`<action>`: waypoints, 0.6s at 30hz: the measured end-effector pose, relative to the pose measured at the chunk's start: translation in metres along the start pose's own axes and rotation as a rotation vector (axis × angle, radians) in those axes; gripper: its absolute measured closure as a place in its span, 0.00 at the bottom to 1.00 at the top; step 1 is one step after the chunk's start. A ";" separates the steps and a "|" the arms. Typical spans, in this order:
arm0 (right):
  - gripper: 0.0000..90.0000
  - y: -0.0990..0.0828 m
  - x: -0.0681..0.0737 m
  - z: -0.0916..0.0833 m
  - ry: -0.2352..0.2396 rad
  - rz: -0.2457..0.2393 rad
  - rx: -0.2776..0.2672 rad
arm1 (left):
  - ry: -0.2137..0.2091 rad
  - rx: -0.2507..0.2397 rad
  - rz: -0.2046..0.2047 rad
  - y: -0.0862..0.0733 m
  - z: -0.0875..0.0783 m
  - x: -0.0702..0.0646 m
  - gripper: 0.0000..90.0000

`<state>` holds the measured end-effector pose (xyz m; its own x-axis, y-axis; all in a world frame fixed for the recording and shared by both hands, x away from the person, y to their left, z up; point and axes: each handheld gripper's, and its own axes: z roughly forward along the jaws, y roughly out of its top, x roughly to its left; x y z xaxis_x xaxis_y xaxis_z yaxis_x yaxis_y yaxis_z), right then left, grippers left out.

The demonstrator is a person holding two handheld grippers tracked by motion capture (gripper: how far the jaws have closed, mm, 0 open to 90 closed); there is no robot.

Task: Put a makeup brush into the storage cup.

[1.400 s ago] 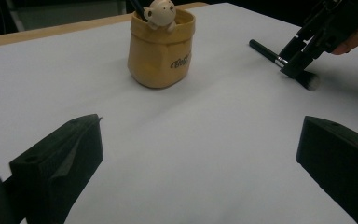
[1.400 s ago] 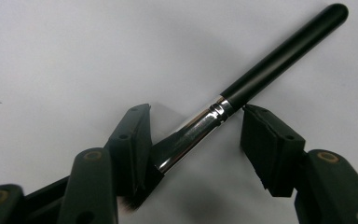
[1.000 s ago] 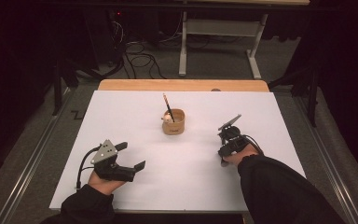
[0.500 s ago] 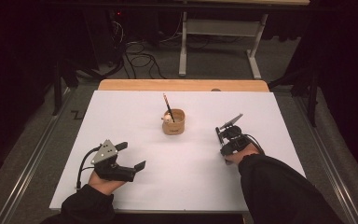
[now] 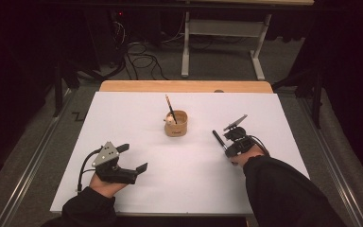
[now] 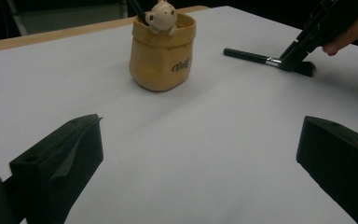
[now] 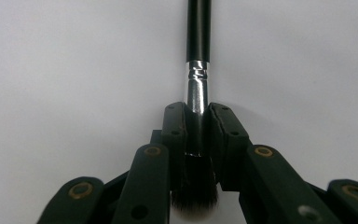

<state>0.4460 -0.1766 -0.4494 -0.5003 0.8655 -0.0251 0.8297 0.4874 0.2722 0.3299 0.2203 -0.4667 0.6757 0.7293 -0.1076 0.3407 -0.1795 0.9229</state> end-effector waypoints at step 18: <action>0.87 -0.009 0.012 -0.024 0.058 -0.068 -0.032 | 0.007 -0.017 0.015 0.000 -0.001 -0.001 0.02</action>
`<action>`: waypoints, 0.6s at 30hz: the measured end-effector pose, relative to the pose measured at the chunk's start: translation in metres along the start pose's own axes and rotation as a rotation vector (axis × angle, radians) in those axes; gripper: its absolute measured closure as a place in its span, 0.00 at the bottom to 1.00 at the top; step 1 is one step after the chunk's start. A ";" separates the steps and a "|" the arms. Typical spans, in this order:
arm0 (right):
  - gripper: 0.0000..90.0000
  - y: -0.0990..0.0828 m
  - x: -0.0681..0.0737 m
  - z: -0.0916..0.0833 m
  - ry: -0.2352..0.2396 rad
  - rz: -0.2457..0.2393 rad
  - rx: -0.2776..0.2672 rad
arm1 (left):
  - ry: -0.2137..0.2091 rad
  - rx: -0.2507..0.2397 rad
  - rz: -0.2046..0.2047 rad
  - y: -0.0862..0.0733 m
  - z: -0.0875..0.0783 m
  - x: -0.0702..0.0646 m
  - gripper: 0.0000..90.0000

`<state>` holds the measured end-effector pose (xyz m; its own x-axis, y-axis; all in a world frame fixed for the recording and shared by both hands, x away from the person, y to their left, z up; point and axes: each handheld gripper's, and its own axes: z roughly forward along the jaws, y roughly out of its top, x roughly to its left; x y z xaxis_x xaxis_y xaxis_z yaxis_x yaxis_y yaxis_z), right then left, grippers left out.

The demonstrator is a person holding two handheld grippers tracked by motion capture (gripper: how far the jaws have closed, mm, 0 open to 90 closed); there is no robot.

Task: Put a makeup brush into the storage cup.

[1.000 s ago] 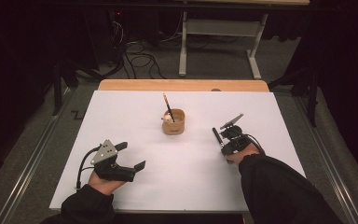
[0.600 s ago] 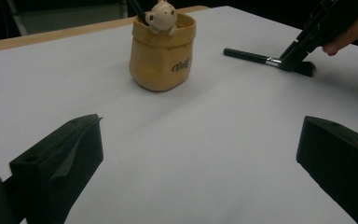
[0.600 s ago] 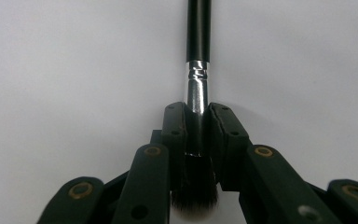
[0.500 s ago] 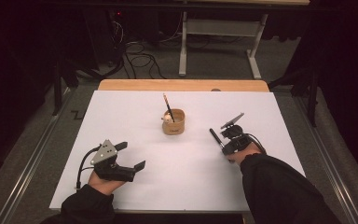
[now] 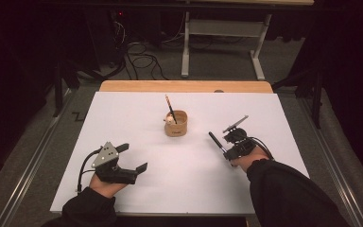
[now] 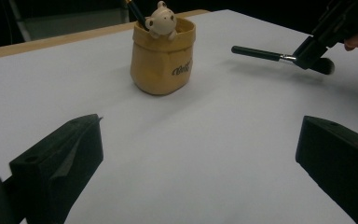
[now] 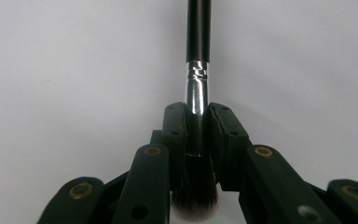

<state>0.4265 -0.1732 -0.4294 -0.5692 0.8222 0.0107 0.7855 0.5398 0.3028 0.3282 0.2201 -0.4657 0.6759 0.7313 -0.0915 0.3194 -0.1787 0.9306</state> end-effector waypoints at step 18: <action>0.87 -0.008 0.008 -0.038 0.000 -0.084 -0.051 | 0.031 -0.012 0.025 0.000 0.000 -0.004 0.02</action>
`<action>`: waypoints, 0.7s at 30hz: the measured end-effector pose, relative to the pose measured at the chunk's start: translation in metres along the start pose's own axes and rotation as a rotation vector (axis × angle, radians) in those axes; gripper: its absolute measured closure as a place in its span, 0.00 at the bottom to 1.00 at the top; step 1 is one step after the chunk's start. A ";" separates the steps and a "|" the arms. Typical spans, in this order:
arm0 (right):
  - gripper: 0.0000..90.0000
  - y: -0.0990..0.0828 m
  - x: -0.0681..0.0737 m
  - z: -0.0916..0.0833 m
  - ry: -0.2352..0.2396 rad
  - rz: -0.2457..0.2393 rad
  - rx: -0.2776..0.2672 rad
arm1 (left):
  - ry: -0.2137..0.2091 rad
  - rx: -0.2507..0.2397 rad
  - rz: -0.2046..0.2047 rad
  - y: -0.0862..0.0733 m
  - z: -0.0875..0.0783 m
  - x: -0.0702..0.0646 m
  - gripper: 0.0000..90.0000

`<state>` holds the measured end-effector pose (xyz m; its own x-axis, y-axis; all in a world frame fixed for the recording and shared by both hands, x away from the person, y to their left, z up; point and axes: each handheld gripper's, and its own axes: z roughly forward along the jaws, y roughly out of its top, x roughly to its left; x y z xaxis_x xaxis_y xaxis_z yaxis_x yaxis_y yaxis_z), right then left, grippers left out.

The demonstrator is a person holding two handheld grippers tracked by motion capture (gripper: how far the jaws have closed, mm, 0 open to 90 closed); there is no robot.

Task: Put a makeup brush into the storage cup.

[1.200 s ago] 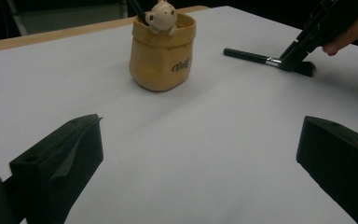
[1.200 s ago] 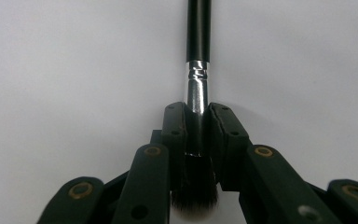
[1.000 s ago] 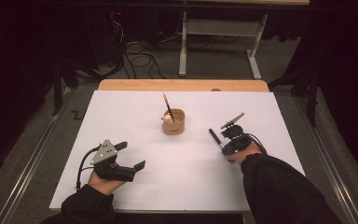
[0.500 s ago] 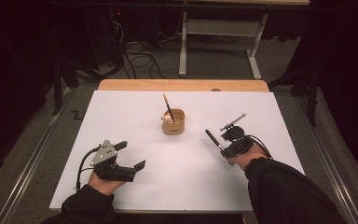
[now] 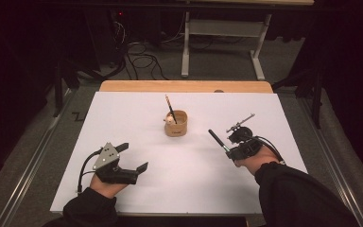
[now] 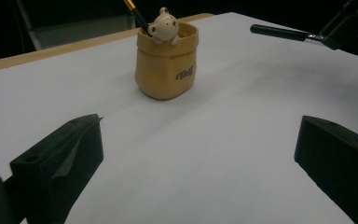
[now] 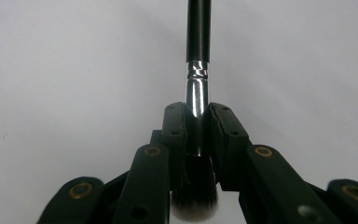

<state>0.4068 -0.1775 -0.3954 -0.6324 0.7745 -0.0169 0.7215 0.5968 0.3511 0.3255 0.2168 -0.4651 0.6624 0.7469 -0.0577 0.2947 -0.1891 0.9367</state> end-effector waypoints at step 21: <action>0.87 0.001 0.009 -0.001 0.010 -0.051 0.017 | -0.019 -0.001 0.016 -0.001 0.001 -0.001 0.04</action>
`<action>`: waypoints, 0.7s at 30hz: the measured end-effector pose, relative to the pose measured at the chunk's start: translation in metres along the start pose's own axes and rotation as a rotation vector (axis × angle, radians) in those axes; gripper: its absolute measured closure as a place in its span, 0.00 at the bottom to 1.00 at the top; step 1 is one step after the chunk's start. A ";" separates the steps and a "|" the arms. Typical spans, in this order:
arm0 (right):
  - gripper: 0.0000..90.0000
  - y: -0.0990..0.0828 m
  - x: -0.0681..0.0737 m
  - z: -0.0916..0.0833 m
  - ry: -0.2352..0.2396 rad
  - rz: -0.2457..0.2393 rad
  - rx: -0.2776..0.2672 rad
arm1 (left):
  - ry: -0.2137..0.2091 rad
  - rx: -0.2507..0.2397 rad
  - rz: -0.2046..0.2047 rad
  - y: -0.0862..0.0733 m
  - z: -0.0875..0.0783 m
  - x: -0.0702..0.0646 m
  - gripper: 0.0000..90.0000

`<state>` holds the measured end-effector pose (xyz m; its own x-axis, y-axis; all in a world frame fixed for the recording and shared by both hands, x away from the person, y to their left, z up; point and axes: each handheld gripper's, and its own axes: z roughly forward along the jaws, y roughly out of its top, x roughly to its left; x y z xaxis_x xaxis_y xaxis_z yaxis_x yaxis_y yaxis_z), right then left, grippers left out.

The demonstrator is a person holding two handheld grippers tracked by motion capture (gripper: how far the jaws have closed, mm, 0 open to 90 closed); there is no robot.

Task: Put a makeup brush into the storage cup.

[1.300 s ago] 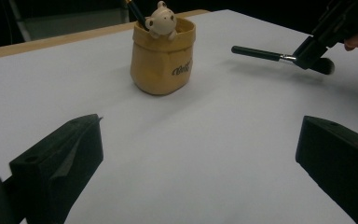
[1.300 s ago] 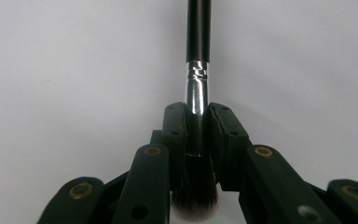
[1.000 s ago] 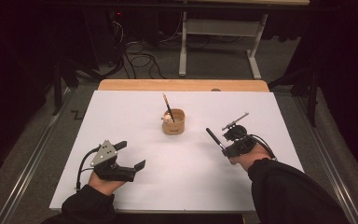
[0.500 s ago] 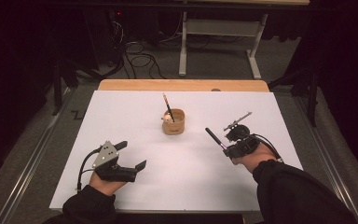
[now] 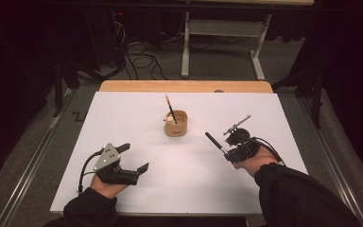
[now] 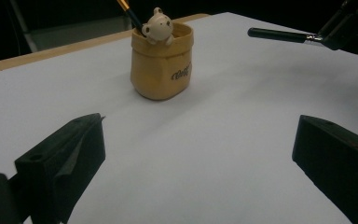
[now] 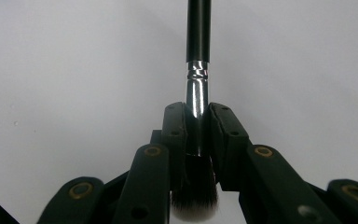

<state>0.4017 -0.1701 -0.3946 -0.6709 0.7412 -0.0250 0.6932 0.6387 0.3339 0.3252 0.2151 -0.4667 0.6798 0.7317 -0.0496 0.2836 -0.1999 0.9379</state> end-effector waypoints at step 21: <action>0.87 0.009 0.017 0.004 0.023 -0.052 0.022 | -0.001 -0.012 -0.005 -0.001 0.000 0.000 0.10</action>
<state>0.3972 -0.1513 -0.3955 -0.7118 0.7021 -0.0198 0.6628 0.6807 0.3121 0.3249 0.2156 -0.4674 0.6791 0.7320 -0.0552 0.2791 -0.1879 0.9417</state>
